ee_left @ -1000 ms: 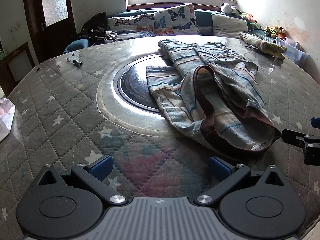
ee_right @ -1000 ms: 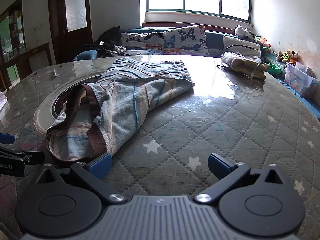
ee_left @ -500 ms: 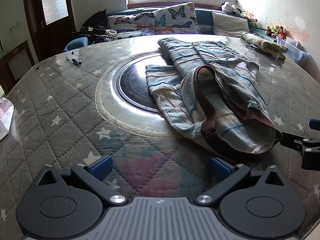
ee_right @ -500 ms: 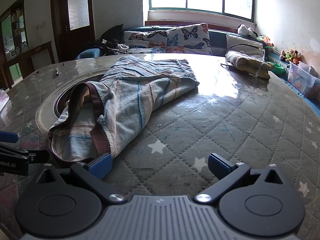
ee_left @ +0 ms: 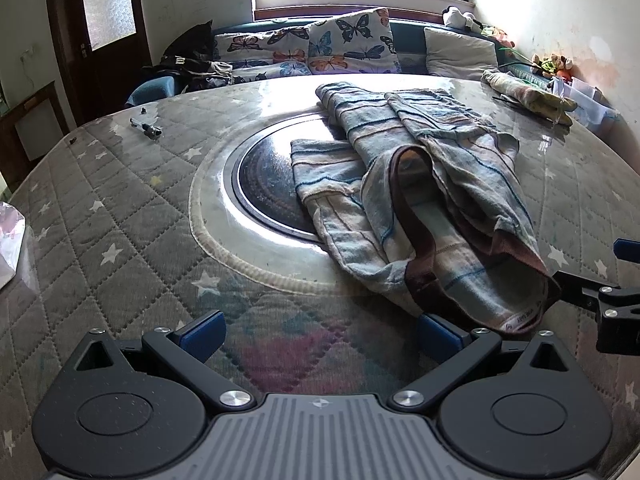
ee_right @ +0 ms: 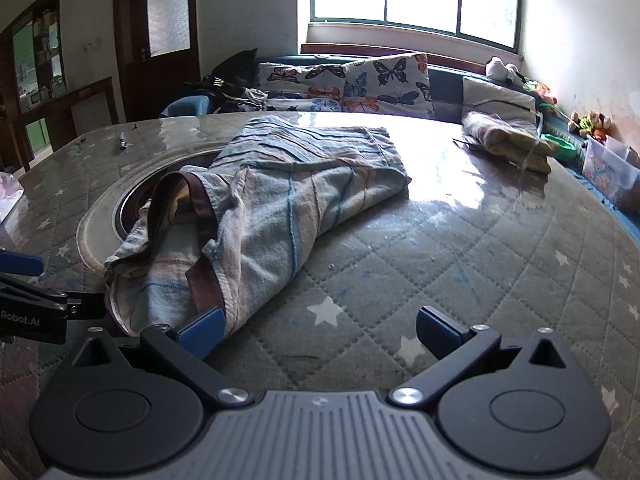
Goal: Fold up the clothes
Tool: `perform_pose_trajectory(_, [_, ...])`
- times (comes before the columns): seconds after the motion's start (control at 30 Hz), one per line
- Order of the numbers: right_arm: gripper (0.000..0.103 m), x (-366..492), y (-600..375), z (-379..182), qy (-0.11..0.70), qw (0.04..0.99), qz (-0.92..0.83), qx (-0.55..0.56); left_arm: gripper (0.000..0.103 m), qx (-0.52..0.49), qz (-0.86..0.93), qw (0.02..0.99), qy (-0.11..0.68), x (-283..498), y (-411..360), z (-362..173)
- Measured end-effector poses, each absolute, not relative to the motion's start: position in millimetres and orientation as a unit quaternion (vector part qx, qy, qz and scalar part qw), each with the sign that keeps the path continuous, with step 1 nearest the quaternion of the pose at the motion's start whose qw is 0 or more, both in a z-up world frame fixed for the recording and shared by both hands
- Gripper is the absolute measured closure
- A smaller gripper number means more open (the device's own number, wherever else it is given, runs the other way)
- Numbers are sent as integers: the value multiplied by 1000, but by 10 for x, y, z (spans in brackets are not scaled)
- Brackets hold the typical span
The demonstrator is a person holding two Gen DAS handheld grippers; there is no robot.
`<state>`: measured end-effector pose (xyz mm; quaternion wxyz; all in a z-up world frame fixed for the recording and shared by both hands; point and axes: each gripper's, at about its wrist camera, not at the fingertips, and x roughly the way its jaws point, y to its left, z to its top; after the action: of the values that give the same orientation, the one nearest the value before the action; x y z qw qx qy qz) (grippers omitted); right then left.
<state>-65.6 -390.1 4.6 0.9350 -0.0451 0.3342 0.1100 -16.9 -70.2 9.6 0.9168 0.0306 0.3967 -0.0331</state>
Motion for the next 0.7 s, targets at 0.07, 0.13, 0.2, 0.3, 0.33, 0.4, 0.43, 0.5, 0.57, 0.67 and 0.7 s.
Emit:
perform_pose_trajectory(0.07, [0, -642, -3886, 69, 332, 935, 113, -49, 0, 28, -33, 918, 395, -146, -693, 114])
perform_pose_trajectory(0.13, [0, -623, -3868, 88, 330, 935, 115, -53, 0, 27, -34, 919, 393, -124, -687, 132])
perform_pose_trajectory(0.2, [0, -599, -3850, 103, 330, 935, 118, -56, 0, 26, -37, 919, 391, -102, -686, 153])
perform_pose_trajectory(0.3, [0, -559, -3812, 114, 330, 933, 126, -61, 0, 23, -41, 921, 387, -60, -678, 186])
perform_pose_trajectory(0.33, [0, -541, -3795, 121, 329, 933, 128, -65, 0, 22, -42, 921, 386, -43, -677, 194])
perform_pose_trajectory(0.4, [0, -497, -3767, 145, 326, 933, 132, -70, 0, 21, -41, 922, 384, -7, -671, 207])
perform_pose_trajectory(0.43, [0, -468, -3757, 162, 325, 933, 134, -71, 0, 21, -40, 922, 384, 18, -664, 210])
perform_pose_trajectory(0.5, [0, -399, -3737, 198, 322, 934, 138, -73, 0, 19, -37, 922, 384, 62, -647, 210])
perform_pose_trajectory(0.57, [1, -286, -3711, 237, 321, 934, 140, -73, 0, 15, -35, 922, 386, 101, -626, 197])
perform_pose_trajectory(0.67, [6, -117, -3671, 295, 318, 934, 141, -75, 0, 10, -33, 920, 391, 147, -596, 163])
perform_pose_trajectory(0.7, [7, -51, -3652, 313, 318, 934, 142, -75, 0, 8, -33, 919, 393, 158, -587, 146])
